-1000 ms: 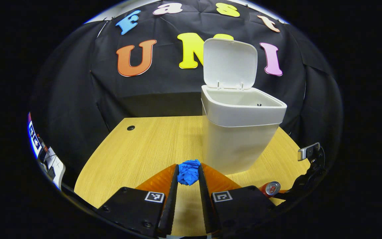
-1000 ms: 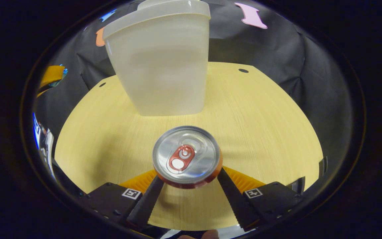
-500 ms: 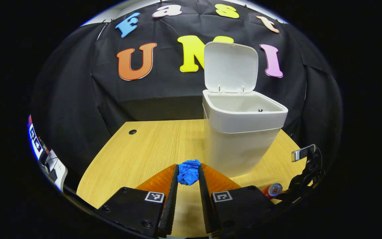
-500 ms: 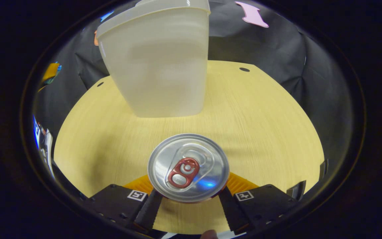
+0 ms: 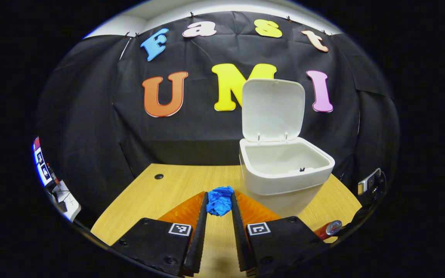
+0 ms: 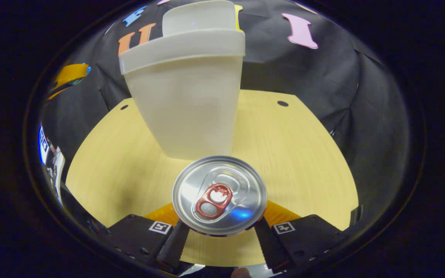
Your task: Press the lid of the desktop garbage bin to open it, pick up the crumpled paper on the desktop and throw it into the bin, then pick up the pop can on the desktop and drop it into the bin, and finally close the garbage bin lid.
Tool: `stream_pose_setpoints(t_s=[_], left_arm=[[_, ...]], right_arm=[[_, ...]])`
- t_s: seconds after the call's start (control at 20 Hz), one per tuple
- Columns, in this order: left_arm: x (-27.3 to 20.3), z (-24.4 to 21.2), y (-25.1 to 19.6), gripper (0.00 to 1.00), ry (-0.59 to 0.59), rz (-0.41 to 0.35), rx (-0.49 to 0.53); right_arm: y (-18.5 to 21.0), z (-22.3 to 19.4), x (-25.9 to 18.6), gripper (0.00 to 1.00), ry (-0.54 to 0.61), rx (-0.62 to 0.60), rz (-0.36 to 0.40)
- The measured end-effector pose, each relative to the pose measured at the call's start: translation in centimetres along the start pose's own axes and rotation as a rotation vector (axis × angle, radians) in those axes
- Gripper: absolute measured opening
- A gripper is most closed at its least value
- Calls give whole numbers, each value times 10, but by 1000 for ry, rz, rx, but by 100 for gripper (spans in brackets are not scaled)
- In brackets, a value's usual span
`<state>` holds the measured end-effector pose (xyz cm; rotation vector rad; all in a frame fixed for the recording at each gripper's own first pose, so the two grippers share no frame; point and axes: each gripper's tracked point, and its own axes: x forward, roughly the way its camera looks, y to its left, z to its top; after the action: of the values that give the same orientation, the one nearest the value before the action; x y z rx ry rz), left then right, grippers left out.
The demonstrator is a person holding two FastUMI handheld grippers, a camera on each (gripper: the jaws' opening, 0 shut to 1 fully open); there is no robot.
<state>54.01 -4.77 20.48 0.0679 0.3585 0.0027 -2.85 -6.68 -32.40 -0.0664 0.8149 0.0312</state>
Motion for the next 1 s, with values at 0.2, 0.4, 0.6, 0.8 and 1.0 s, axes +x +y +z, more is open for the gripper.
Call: stream_pose_setpoints(t_s=[0.2, 0.4, 0.6, 0.8, 1.0], left_arm=[[17, 48, -23, 39, -81, -49, -21], [37, 85, -46, 38, -118, -89, -42], [59, 109, -65, 40, -134, -116, -66], [76, 108, -77, 45, -102, -127, -72], [90, 93, -87, 45, -50, -142, -91]], right_arm=[[-11, 31, -27, 80, -61, -9, -16], [-27, 61, -48, 80, -123, 20, -27], [-51, 75, -62, 80, -168, 52, -48], [-69, 80, -74, 80, -198, 87, -72], [-80, 79, -78, 81, -205, 113, -82]])
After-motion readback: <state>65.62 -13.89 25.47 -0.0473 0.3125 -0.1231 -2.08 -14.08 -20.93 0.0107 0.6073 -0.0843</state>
